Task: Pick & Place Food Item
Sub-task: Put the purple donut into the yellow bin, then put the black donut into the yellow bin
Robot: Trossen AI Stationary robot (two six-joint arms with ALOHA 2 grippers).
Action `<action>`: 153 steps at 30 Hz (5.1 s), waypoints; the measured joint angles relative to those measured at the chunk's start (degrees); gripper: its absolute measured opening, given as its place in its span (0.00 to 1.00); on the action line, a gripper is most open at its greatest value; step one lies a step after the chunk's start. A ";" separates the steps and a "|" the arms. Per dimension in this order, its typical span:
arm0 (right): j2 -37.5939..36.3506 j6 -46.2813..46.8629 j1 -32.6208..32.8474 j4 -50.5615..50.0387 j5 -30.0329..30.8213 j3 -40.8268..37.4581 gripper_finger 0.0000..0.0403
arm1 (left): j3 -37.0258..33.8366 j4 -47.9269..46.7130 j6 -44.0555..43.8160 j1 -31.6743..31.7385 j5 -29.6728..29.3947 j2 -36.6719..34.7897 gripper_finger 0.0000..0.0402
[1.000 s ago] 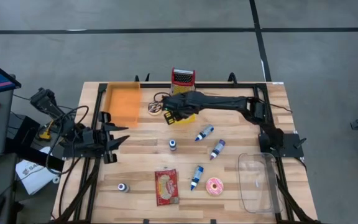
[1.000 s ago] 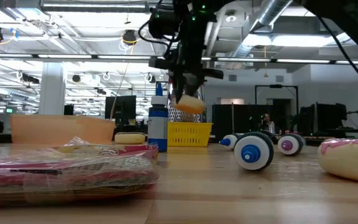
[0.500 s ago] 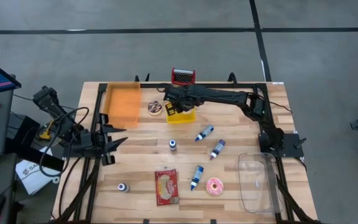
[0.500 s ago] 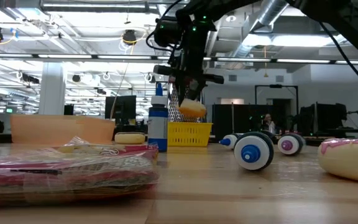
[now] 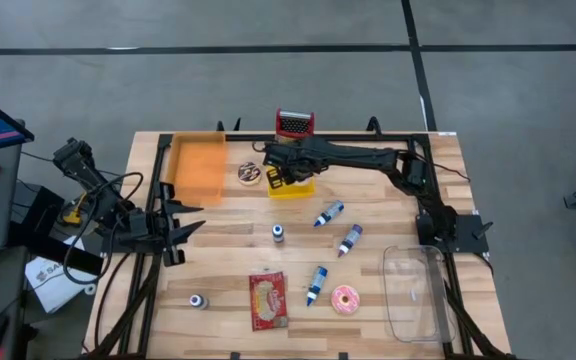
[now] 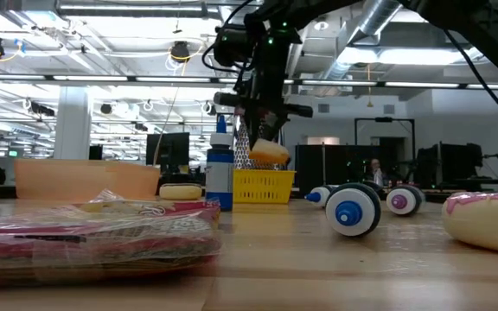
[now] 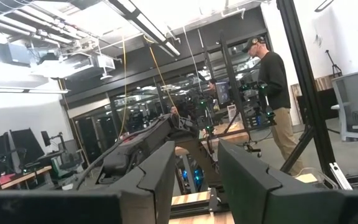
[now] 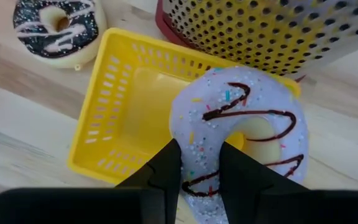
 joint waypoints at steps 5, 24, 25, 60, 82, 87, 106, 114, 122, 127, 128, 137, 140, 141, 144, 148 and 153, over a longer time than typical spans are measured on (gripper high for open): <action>0.18 -0.09 0.05 2.31 0.00 -2.52 0.22 | 0.00 0.00 0.00 0.02 0.00 0.01 0.29; 0.13 -2.80 -0.06 9.12 -2.80 -6.54 0.22 | 0.00 0.02 0.00 0.02 0.00 0.02 0.29; 0.13 -2.87 -0.08 9.01 -2.78 -6.54 0.22 | 0.00 0.02 0.00 0.02 0.00 0.00 0.29; -2.59 -3.47 3.70 5.24 1.56 -6.43 0.61 | 0.02 0.00 1.45 0.02 -4.92 0.02 0.29; -20.33 -14.21 35.43 -7.10 21.39 -6.48 0.61 | 0.02 -11.06 -7.77 -0.29 -19.70 -0.74 0.27; -21.14 -13.29 43.56 -11.63 27.25 -6.48 0.61 | 0.11 -20.31 -19.24 3.59 -12.13 -0.75 0.21; -20.55 14.76 72.23 -14.98 44.21 -6.48 0.61 | 25.82 -58.67 -39.47 21.52 -12.13 29.44 0.23; -20.55 23.87 75.56 -19.22 49.79 -6.48 0.61 | 38.31 -77.45 -37.08 32.81 4.44 31.72 0.32; -20.61 21.77 69.80 -20.22 47.74 -5.82 0.61 | 40.14 -91.04 -36.95 65.42 38.13 33.27 0.40; -20.65 21.60 68.59 -22.26 46.48 -4.43 0.61 | 40.06 -95.96 -29.98 73.27 39.24 38.09 0.44; -20.65 21.62 68.59 -22.77 46.50 -3.98 0.61 | 39.75 -96.34 -28.14 72.96 39.21 39.36 0.45; -20.72 25.66 70.07 -26.76 46.76 0.01 0.61 | 38.47 -94.51 -18.21 66.36 40.16 53.58 0.43; -20.72 26.24 71.39 -26.76 47.20 0.39 0.61 | 38.49 -92.14 -16.50 66.34 41.84 56.19 0.43; -20.72 26.75 71.86 -26.84 47.42 0.39 0.61 | 38.49 -91.53 -15.73 66.60 42.19 56.77 0.44; -20.72 28.05 72.87 -26.80 48.04 0.39 0.61 | 38.49 -89.06 -14.73 67.78 43.86 57.57 0.46; -20.72 28.99 74.04 -26.80 48.20 0.39 0.61 | 38.49 -86.96 -13.20 69.31 45.63 57.66 0.50; -20.72 30.07 75.03 -26.80 48.89 0.39 0.61 | 38.49 -85.86 -12.58 71.18 47.55 57.68 0.57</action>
